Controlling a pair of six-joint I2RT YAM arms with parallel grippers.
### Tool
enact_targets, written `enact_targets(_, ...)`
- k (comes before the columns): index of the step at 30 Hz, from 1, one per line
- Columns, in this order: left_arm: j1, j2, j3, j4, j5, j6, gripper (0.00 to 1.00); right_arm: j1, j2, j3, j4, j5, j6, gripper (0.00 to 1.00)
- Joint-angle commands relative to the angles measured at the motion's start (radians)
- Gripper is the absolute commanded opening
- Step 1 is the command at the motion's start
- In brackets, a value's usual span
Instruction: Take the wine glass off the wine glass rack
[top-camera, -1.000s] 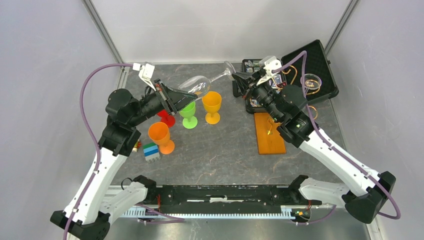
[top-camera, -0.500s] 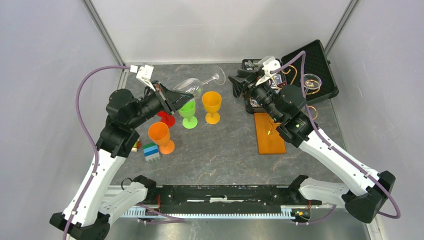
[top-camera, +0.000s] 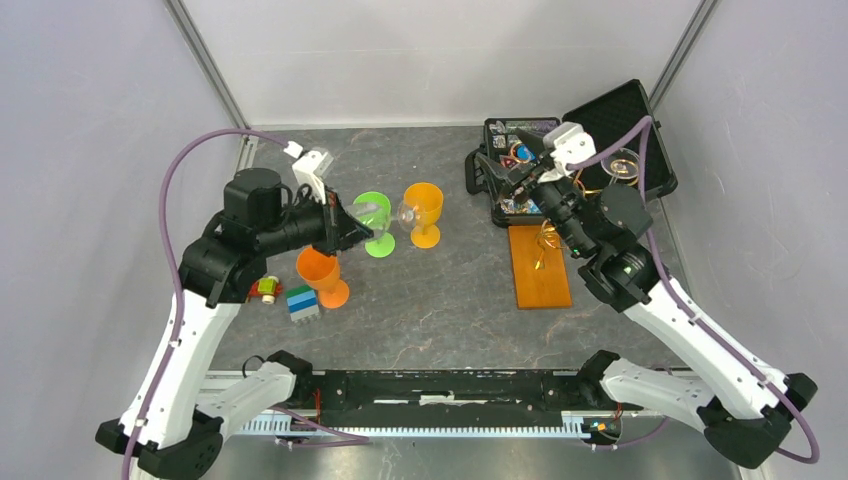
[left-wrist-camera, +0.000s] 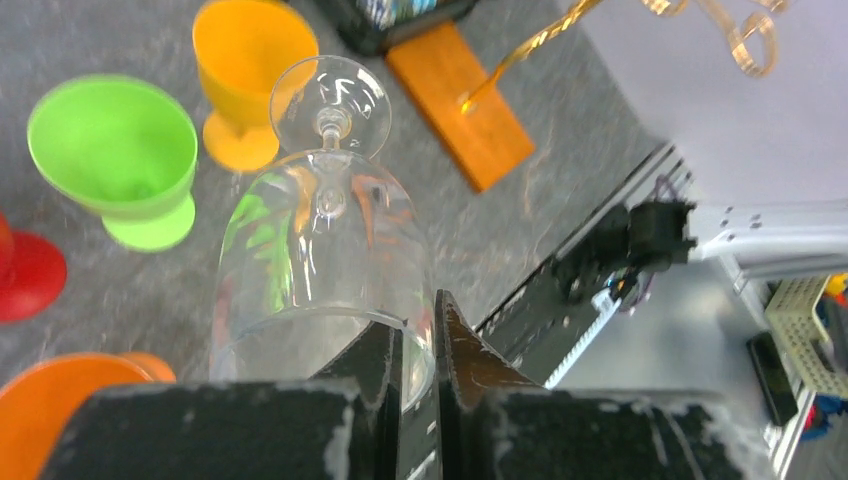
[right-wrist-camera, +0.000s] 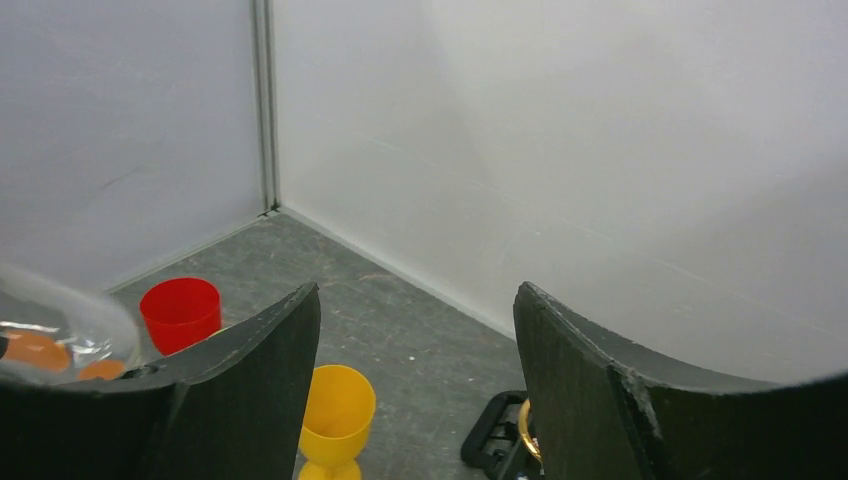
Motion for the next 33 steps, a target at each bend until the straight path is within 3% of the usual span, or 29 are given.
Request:
enact_targets(1, -0.012, 0.024, 0.030, -0.170, 0.004, 0.132, 0.02, 0.001, -0.049, 0.015, -0.035, 0.085, -0.094, 0.77)
enact_targets(5, -0.044, 0.075, 0.032, -0.220, -0.050, 0.134, 0.02, 0.001, -0.073, 0.021, -0.087, 0.213, -0.160, 0.82)
enact_targets(11, -0.160, 0.195, 0.036, -0.285, -0.288, 0.115, 0.02, 0.001, -0.104, 0.022, -0.137, 0.396, -0.262, 0.85)
enact_targets(16, -0.226, 0.290, 0.039, -0.302, -0.407, 0.093, 0.02, 0.001, -0.119, 0.039, -0.184, 0.487, -0.319, 0.85)
enact_targets(23, -0.287, 0.412, 0.077, -0.330, -0.500, 0.083, 0.02, 0.000, -0.122, 0.052, -0.230, 0.597, -0.357, 0.86)
enact_targets(33, -0.303, 0.489, 0.055, -0.333, -0.471, 0.086, 0.02, 0.001, -0.136, 0.044, -0.233, 0.688, -0.416, 0.86)
